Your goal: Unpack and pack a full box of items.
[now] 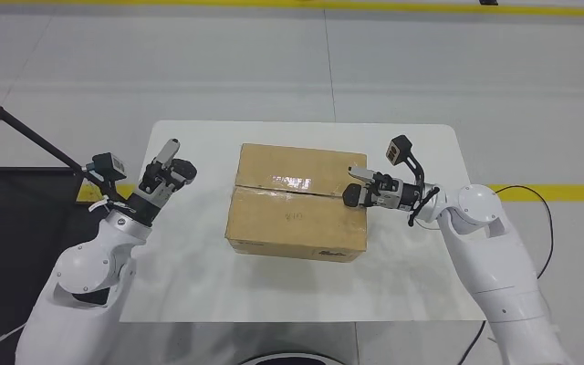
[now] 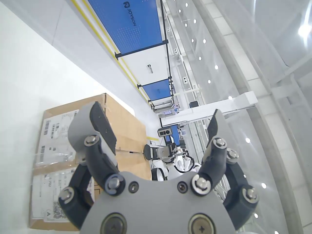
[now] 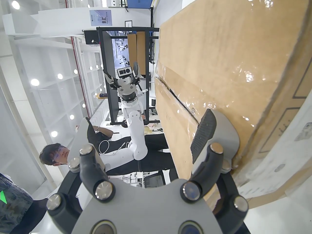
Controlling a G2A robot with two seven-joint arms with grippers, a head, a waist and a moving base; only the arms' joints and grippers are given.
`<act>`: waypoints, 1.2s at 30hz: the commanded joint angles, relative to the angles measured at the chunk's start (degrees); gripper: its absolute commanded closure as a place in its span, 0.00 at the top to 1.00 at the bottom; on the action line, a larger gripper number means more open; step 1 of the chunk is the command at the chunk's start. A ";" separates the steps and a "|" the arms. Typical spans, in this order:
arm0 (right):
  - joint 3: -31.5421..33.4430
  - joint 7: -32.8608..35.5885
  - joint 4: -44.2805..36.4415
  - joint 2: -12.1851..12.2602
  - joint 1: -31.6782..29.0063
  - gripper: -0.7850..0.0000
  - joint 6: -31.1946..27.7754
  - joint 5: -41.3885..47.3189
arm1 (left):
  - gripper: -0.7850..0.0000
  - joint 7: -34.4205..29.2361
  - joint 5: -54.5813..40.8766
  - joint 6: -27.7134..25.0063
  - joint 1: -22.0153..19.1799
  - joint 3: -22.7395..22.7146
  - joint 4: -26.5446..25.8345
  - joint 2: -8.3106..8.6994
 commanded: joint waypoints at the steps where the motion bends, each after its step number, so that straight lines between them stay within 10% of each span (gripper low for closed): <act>1: 0.00 0.00 0.00 0.00 0.00 1.00 0.00 0.00 | 1.00 0.92 -2.09 0.13 0.79 0.42 0.55 -0.23; 17: 0.00 0.00 0.00 0.00 0.00 1.00 0.00 0.00 | 1.00 -0.36 -5.64 -6.99 19.19 -2.02 -3.57 -1.21; 36: 0.00 0.00 0.00 0.00 0.00 1.00 0.00 0.00 | 1.00 9.41 -3.12 -4.14 8.65 8.74 11.06 -3.55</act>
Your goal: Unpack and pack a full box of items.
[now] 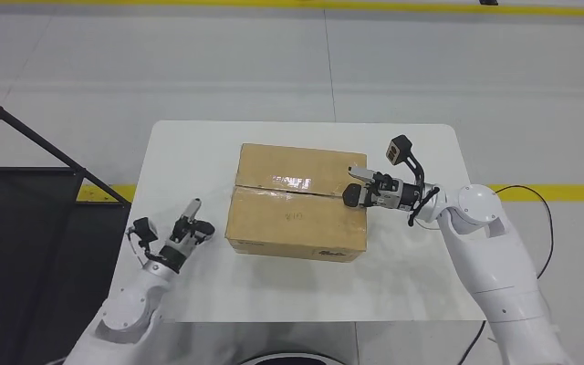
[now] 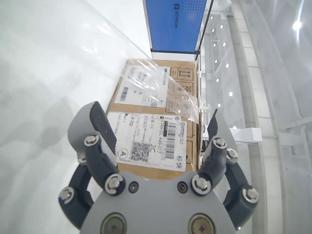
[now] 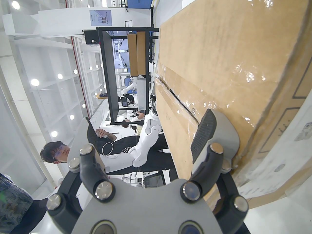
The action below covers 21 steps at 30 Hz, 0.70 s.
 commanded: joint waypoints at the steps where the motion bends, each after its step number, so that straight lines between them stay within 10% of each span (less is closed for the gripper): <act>1: 0.00 0.00 0.00 0.00 0.00 1.00 0.00 0.00 | 1.00 2.30 -1.39 -0.44 -1.31 1.05 1.19 -0.43; 14: 0.00 0.00 0.00 0.00 0.00 1.00 0.00 0.00 | 1.00 8.94 -6.42 -2.92 -8.38 2.85 8.45 -2.30; 21: 0.00 0.00 0.00 0.00 0.00 1.00 0.00 0.00 | 1.00 10.80 -5.60 -5.63 -8.48 -0.31 3.91 -2.50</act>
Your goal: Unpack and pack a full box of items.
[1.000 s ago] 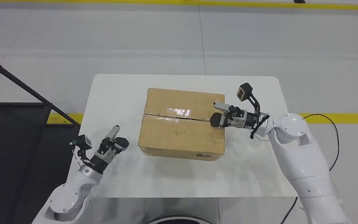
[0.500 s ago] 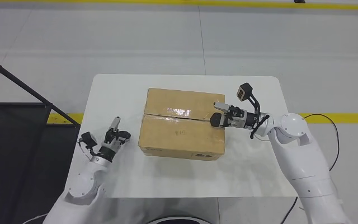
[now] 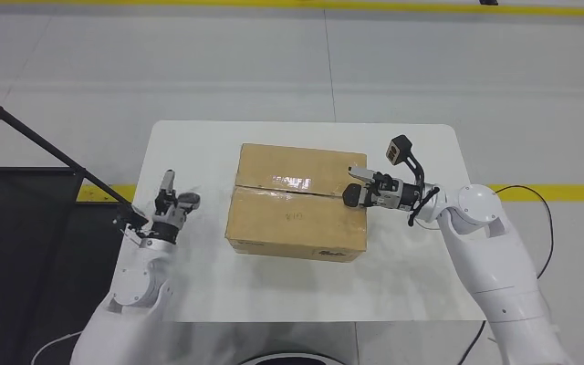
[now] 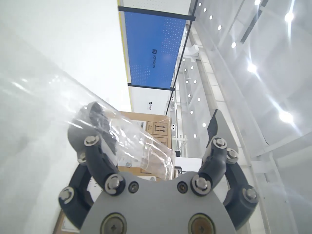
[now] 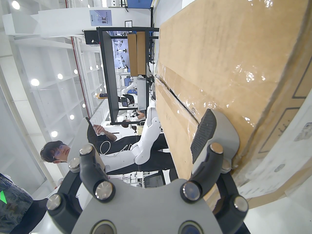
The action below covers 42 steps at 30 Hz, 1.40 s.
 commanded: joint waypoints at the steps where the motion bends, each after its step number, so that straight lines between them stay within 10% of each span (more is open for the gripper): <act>1: 0.00 0.00 0.00 0.00 0.00 1.00 0.00 0.00 | 1.00 0.54 0.31 -0.32 0.23 -1.30 -2.32 0.00; 42: 0.79 -0.69 -0.34 0.46 -1.51 1.00 0.66 1.43 | 1.00 4.18 14.91 6.98 -5.75 -2.86 -19.95 -1.76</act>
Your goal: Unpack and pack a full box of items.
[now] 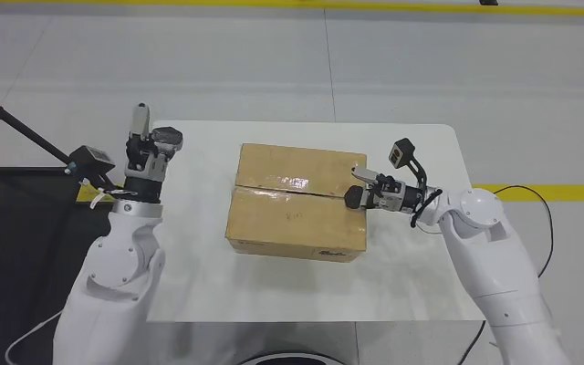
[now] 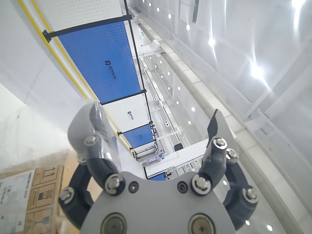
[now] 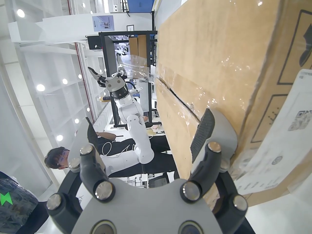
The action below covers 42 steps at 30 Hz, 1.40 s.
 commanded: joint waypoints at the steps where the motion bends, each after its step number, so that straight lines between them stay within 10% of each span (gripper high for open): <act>1: 0.13 0.07 -0.01 0.04 -0.05 1.00 -0.28 0.16 | 1.00 -0.15 1.07 0.08 0.47 0.51 -1.58 -0.10; 42: 12.06 1.98 -7.45 2.91 -11.61 1.00 -5.69 4.39 | 1.00 0.75 21.22 2.11 -9.72 25.76 0.66 -4.82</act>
